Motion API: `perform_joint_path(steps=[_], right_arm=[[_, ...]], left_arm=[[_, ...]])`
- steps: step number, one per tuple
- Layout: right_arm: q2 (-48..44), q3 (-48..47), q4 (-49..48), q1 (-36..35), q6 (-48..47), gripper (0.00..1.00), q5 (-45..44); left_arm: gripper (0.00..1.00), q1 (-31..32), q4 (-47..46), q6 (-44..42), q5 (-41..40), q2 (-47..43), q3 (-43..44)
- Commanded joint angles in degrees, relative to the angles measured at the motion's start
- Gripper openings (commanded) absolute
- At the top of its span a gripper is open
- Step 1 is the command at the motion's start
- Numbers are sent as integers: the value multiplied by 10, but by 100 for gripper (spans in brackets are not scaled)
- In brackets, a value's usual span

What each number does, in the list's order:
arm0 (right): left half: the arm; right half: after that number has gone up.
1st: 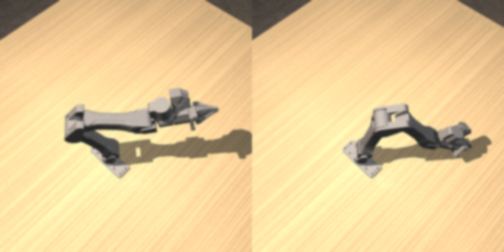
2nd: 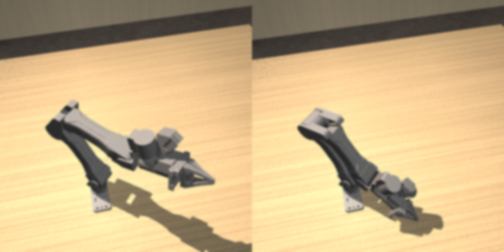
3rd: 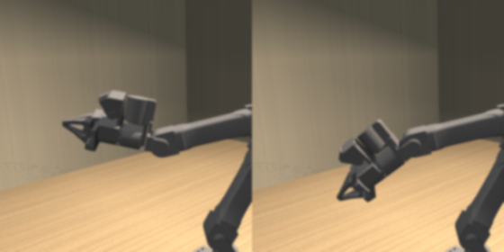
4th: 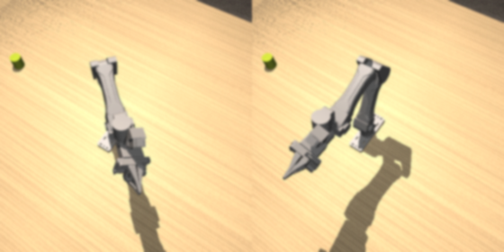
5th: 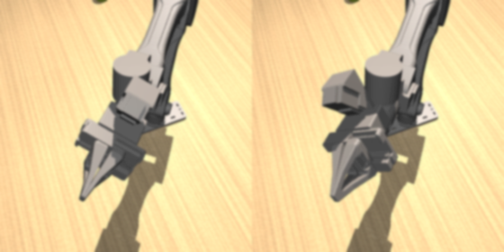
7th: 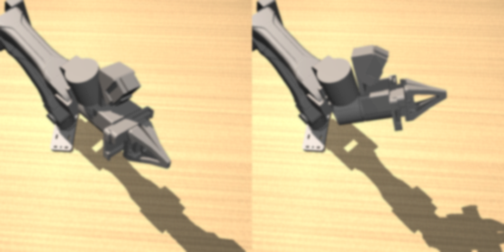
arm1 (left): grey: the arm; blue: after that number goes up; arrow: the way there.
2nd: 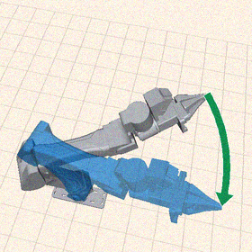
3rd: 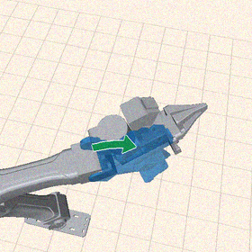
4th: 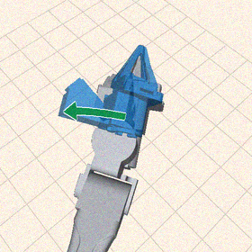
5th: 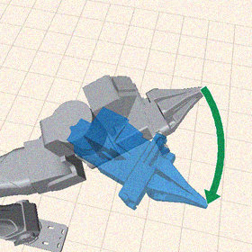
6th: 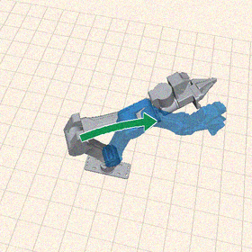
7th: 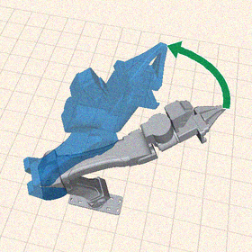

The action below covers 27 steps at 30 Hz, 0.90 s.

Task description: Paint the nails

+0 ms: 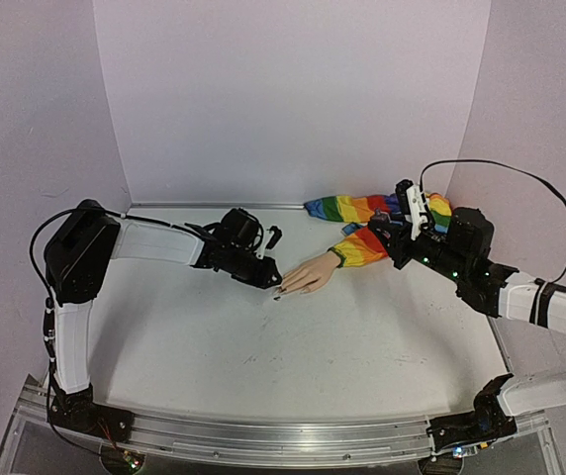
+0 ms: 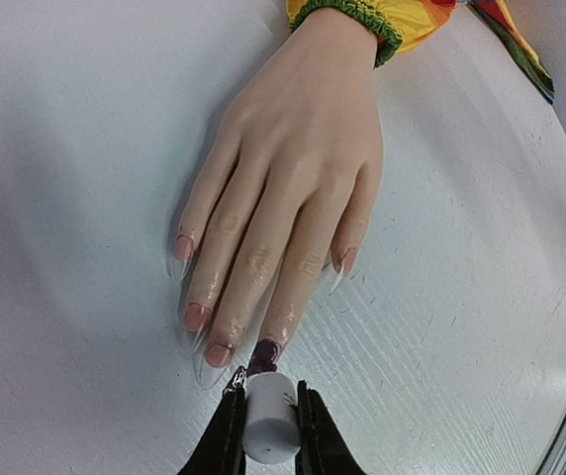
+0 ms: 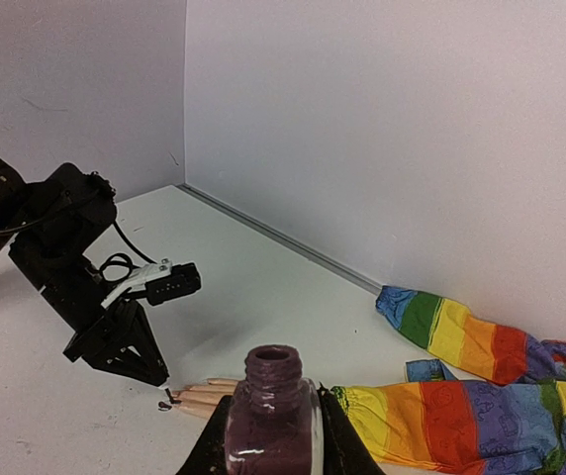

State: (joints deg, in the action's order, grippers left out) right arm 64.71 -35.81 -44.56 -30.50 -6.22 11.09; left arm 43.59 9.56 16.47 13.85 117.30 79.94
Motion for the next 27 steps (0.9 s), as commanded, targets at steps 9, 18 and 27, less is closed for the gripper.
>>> perform_joint_path(steps=[9, 18, 27], right_arm=[[-11, -5, -42, 3, -3, 0, 3], [-13, -5, -42, 3, -2, 0, 5], [-12, -5, -42, 3, -2, 0, 5]], left_arm=[[0, 2, 6, -3, 6, 13, 46], [0, 2, 6, -3, 4, 4, 32], [0, 2, 8, 0, 5, 5, 25]])
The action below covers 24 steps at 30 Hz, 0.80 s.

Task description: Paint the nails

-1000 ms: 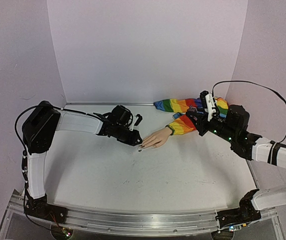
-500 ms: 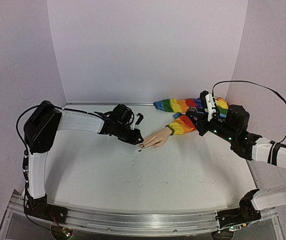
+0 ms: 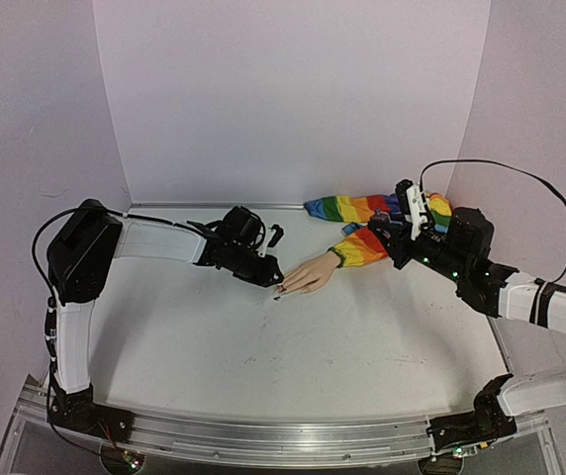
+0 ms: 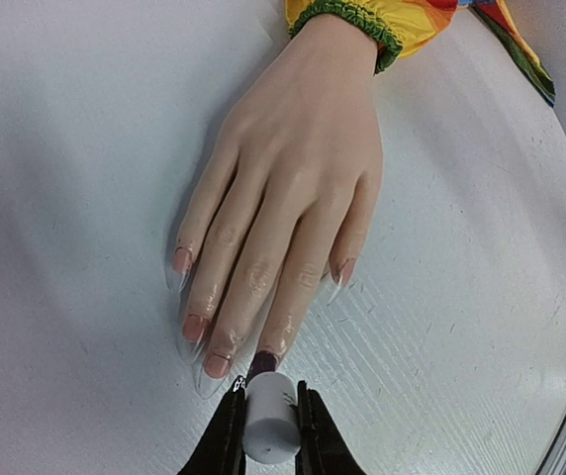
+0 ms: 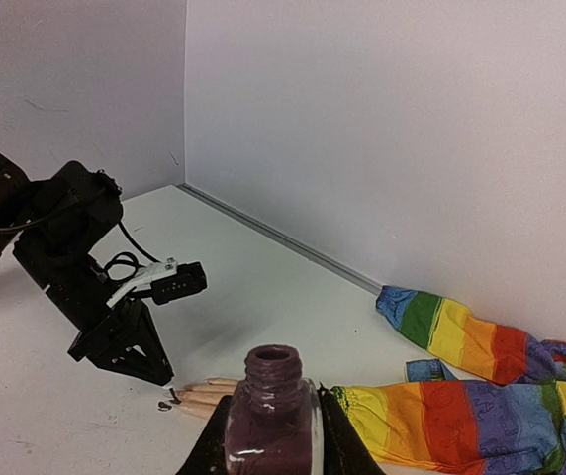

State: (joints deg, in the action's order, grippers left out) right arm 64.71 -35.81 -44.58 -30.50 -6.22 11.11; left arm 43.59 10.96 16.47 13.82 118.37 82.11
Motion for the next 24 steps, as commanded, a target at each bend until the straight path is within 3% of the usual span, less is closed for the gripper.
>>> perform_joint_path(steps=[1, 24], right_arm=[[-12, -5, -41, 4, -3, 0, 5], [-11, -5, -41, 4, -2, 0, 6]], left_arm=[[0, 2, -6, 0, 6, -7, 3], [0, 3, -6, 1, -5, -18, -15]])
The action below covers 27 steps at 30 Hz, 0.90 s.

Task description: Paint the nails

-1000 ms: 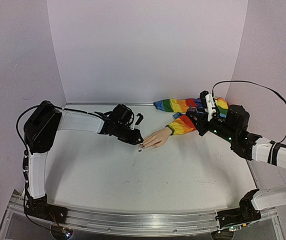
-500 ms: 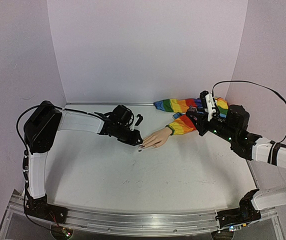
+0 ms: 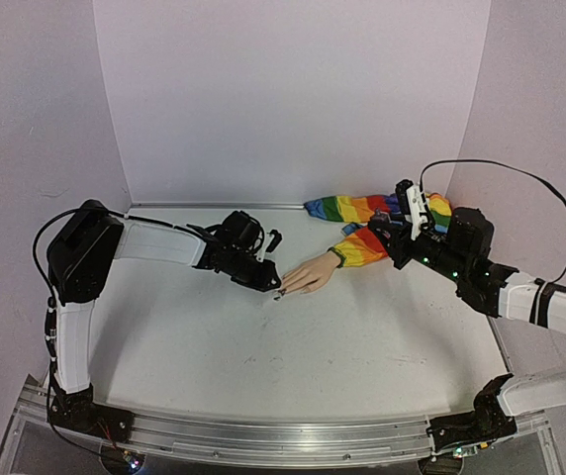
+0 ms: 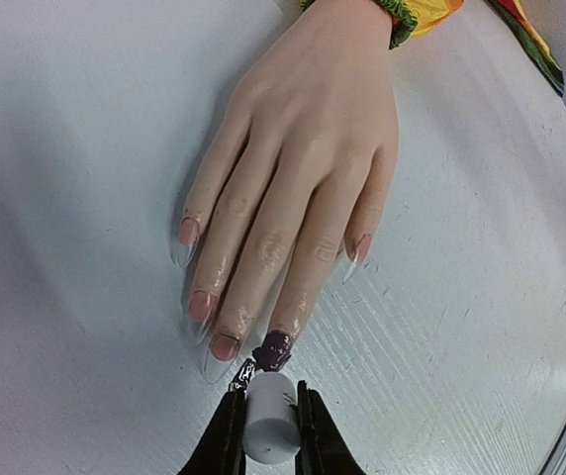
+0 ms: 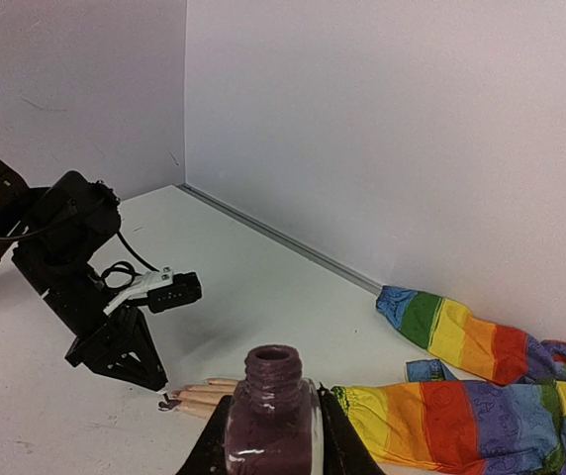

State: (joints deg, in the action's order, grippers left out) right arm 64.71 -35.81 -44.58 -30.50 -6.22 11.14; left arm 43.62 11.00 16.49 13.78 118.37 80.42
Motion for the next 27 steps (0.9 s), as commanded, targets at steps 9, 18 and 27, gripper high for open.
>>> perform_joint_path(steps=[9, 18, 27], right_arm=[[-12, -4, -41, 3, -1, 0, 6], [-10, -5, -41, 3, 0, 0, 7], [-11, -4, -42, 4, 0, 0, 6]], left_arm=[[0, 3, -6, 0, -9, -17, -2], [0, 2, -5, -1, -13, -19, -2], [0, 1, -5, 1, -14, -20, -1]])
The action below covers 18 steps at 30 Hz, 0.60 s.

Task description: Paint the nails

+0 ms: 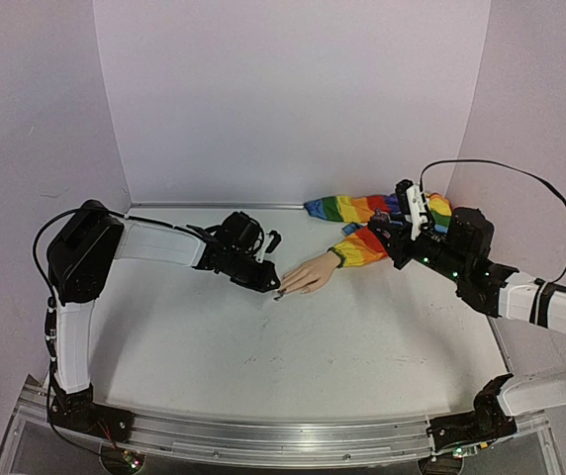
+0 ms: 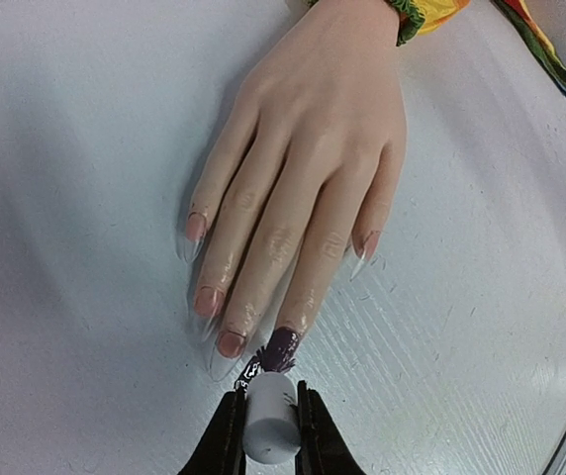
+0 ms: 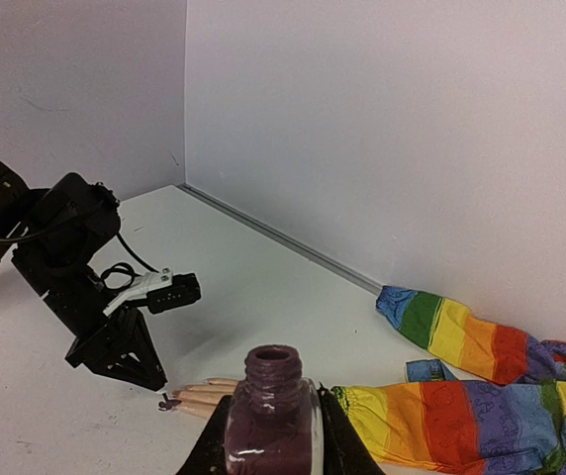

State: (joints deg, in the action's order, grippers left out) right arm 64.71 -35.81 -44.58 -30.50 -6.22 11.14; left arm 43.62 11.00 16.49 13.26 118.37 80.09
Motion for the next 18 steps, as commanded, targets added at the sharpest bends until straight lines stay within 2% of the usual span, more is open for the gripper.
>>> perform_joint_path(steps=[1, 18], right_arm=[[-11, -4, -42, 3, 0, 0, 7], [-11, -5, -41, 3, 0, 0, 7]], left_arm=[[0, 1, -5, 2, -8, -20, 2], [0, -8, -6, 8, -1, -21, -4]])
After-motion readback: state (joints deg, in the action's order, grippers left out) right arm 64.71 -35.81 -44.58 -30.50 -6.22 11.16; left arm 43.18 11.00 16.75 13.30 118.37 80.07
